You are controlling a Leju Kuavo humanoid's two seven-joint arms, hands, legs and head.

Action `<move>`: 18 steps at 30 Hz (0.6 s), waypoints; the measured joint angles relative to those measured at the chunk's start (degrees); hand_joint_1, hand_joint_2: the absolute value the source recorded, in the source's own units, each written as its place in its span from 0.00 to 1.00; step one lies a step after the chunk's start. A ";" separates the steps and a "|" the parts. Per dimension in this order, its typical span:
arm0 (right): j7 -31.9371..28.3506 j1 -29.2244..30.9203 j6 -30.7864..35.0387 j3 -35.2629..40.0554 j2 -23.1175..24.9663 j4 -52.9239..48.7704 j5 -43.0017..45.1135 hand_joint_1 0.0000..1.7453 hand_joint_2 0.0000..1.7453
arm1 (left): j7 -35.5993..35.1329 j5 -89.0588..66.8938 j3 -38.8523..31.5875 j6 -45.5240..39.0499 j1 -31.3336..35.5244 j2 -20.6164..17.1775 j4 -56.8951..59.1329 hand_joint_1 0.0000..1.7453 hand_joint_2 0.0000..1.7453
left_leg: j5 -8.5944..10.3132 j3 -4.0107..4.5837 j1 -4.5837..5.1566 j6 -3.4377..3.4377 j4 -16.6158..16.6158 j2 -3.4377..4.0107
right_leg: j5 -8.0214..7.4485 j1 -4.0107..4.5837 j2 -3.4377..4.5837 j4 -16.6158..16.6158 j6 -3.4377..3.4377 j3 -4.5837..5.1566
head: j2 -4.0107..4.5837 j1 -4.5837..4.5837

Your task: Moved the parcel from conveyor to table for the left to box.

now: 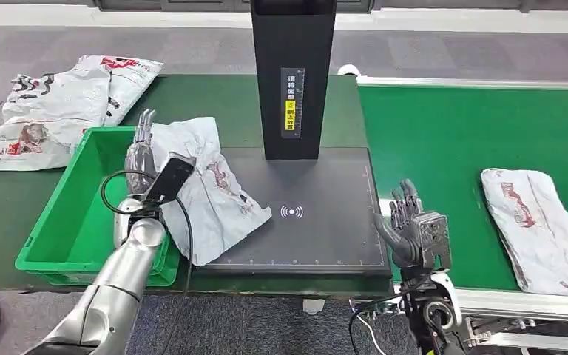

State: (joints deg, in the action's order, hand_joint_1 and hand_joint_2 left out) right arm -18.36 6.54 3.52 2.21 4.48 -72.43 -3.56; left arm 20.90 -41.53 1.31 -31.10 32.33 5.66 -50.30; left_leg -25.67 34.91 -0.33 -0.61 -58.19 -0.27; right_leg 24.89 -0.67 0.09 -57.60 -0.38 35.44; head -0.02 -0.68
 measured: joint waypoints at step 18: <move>0.02 0.75 -0.68 0.00 0.28 0.02 -0.61 0.00 1.00 | -26.00 -33.27 9.46 -0.91 3.51 -1.46 12.23 0.00 1.00 | 0.02 -0.08 0.01 -0.01 0.00 0.02 | -0.01 -0.03 0.00 0.00 0.01 -0.06 | 0.02 0.00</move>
State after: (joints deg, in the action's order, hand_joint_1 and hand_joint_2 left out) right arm -18.34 7.29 2.84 2.21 4.76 -72.41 -4.17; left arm -5.10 -74.79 10.77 -32.01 35.84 4.20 -38.07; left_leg -25.65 34.84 -0.32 -0.62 -58.19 -0.25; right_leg 24.88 -0.70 0.09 -57.60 -0.37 35.38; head 0.00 -0.68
